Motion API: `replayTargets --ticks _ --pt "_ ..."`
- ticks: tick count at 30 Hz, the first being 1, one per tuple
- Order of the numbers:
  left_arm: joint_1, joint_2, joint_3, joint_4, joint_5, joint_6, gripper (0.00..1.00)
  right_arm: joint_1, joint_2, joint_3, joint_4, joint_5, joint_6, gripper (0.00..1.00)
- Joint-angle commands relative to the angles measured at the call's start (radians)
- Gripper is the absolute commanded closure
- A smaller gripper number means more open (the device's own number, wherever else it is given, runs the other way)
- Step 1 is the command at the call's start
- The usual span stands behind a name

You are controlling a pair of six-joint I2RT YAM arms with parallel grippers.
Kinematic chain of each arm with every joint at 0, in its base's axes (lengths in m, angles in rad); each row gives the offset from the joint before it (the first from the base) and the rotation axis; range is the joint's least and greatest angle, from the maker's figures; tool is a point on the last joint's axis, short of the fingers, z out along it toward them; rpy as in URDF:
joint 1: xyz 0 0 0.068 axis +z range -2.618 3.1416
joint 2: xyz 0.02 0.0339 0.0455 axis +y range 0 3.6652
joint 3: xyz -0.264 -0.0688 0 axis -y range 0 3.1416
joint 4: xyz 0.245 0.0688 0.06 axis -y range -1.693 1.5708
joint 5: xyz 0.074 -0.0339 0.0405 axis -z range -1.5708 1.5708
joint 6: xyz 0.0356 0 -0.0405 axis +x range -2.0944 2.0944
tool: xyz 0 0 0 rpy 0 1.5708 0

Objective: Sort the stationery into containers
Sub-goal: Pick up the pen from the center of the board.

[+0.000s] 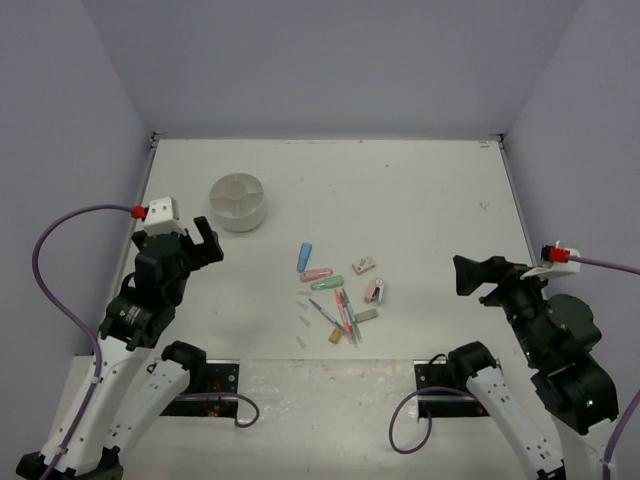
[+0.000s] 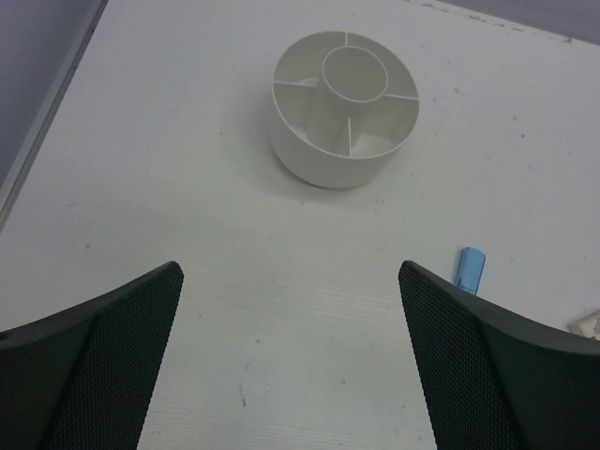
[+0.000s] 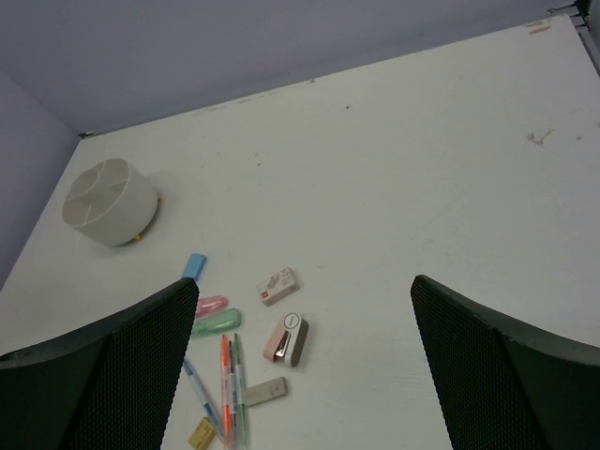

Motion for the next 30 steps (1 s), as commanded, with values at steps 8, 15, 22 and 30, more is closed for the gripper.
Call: replayTargets --ticks 8,15,22,30 --pt "0.03 0.006 0.023 0.05 0.018 0.0 0.0 0.002 0.032 -0.059 0.167 -0.442 0.026 0.01" --pt "0.112 0.016 0.014 0.076 0.099 0.021 0.0 0.095 0.327 -0.065 0.157 -0.473 0.132 0.01" --pt "0.112 0.017 0.009 0.082 0.112 0.023 0.0 0.47 0.59 -0.059 0.112 -0.066 0.236 0.11" --pt "0.113 0.018 0.001 0.092 0.145 0.031 0.0 0.594 0.907 -0.068 0.198 -0.02 0.28 0.53"
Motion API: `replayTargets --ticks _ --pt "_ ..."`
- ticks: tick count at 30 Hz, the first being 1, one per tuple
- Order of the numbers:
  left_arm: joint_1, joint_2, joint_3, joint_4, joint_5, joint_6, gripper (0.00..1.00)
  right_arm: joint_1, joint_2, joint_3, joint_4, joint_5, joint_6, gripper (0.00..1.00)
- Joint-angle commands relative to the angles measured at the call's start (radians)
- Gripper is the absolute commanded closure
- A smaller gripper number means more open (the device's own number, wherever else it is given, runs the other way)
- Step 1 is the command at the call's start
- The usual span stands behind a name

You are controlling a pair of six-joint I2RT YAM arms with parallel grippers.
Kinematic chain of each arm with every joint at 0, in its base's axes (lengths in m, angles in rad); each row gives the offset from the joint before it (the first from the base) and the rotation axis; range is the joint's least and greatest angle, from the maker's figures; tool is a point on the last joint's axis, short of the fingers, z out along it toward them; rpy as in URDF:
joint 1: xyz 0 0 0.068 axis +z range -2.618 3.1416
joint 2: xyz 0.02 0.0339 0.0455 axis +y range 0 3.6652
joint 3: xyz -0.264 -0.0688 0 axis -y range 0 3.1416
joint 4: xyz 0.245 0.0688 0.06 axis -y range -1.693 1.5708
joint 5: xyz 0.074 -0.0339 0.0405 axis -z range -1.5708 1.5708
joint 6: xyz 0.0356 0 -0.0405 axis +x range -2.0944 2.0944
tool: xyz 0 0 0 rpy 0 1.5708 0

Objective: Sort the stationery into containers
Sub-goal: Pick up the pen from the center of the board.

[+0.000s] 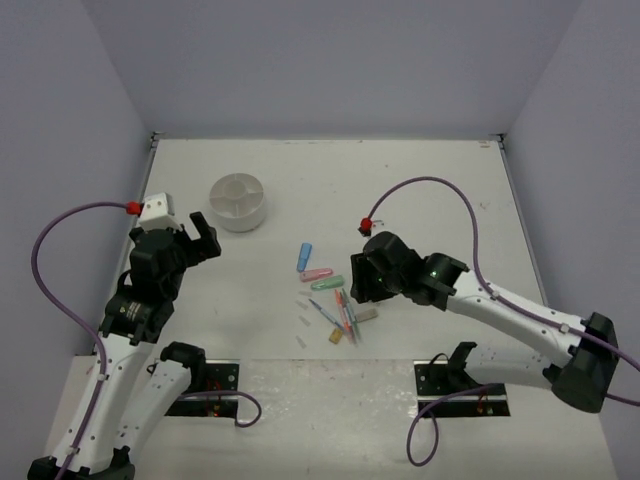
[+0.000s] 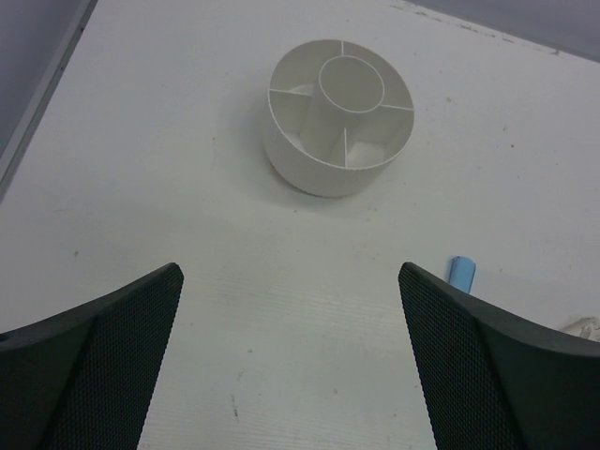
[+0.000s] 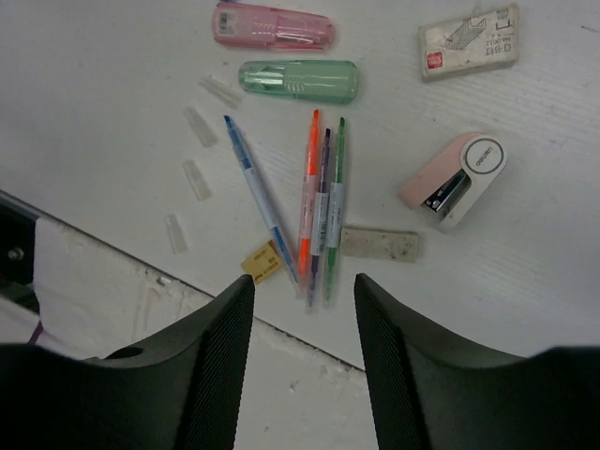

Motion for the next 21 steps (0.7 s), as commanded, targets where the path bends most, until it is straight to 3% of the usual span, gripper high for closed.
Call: replayTargets --ticks 1,15,21 --pt "0.007 -0.002 0.001 0.058 0.034 0.023 0.0 0.058 0.135 0.022 0.05 0.115 0.053 0.56" --pt "0.006 0.006 -0.004 0.071 0.076 0.03 0.0 0.067 0.387 0.022 0.13 0.117 0.05 0.71" --pt "0.006 0.013 -0.004 0.072 0.083 0.033 0.0 0.066 0.46 0.032 0.137 0.127 0.044 0.73"
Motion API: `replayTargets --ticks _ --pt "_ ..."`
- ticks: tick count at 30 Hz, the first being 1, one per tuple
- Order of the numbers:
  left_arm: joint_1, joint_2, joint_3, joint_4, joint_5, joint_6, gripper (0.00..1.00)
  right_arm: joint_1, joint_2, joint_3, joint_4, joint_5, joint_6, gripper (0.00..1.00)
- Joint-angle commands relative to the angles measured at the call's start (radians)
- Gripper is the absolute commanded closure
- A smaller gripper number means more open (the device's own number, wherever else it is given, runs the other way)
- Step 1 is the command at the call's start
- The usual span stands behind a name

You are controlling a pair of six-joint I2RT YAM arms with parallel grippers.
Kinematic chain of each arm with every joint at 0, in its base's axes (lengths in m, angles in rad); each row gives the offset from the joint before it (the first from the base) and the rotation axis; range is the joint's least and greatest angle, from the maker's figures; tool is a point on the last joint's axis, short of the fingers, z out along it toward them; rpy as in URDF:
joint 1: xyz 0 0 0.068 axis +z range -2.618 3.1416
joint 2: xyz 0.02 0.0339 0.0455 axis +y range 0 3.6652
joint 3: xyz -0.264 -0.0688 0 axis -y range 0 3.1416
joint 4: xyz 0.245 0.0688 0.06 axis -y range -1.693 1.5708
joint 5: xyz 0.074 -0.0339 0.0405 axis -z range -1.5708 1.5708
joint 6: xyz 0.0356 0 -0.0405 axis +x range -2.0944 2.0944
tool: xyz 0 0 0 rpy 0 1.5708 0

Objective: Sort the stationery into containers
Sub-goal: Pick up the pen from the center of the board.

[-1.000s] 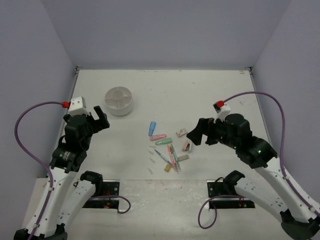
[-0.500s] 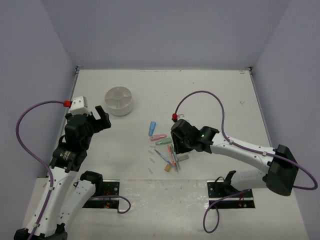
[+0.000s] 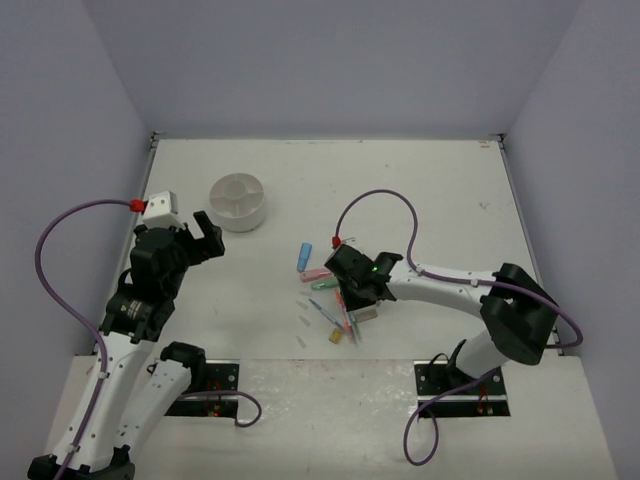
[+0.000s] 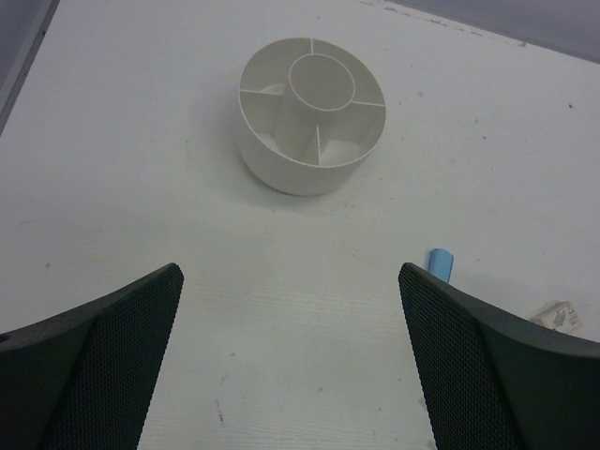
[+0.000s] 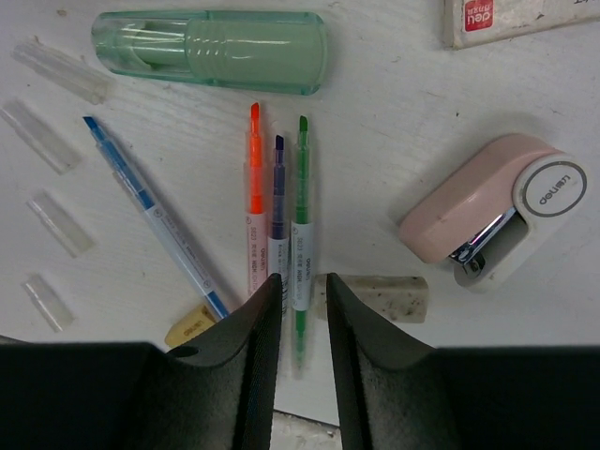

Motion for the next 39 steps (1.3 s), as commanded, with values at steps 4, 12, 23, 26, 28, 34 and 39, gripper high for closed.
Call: replayTargets --ticks 4,12,23,26,28,34,39 --pt "0.006 0.006 -0.005 0.051 0.021 0.032 0.0 0.004 0.061 0.027 0.044 0.038 0.009 0.74" --pt "0.006 0.003 -0.005 0.054 0.026 0.034 0.0 0.003 0.105 0.007 0.065 0.032 0.011 0.78" --pt "0.006 -0.004 -0.007 0.052 0.021 0.035 0.0 0.004 0.149 -0.007 0.061 0.047 0.03 0.85" --pt "0.006 -0.003 -0.008 0.049 0.014 0.035 0.0 0.005 0.147 -0.008 0.052 0.062 0.041 0.89" --pt "0.006 -0.002 -0.005 0.049 0.004 0.035 0.0 0.004 0.136 -0.004 0.044 0.074 0.058 0.9" --pt "0.006 0.021 0.005 0.027 -0.043 0.021 0.0 0.004 0.082 0.03 -0.001 0.121 0.065 1.0" --pt "0.006 0.041 0.022 -0.007 -0.127 -0.015 0.0 0.008 -0.019 0.052 -0.042 0.173 0.065 1.0"
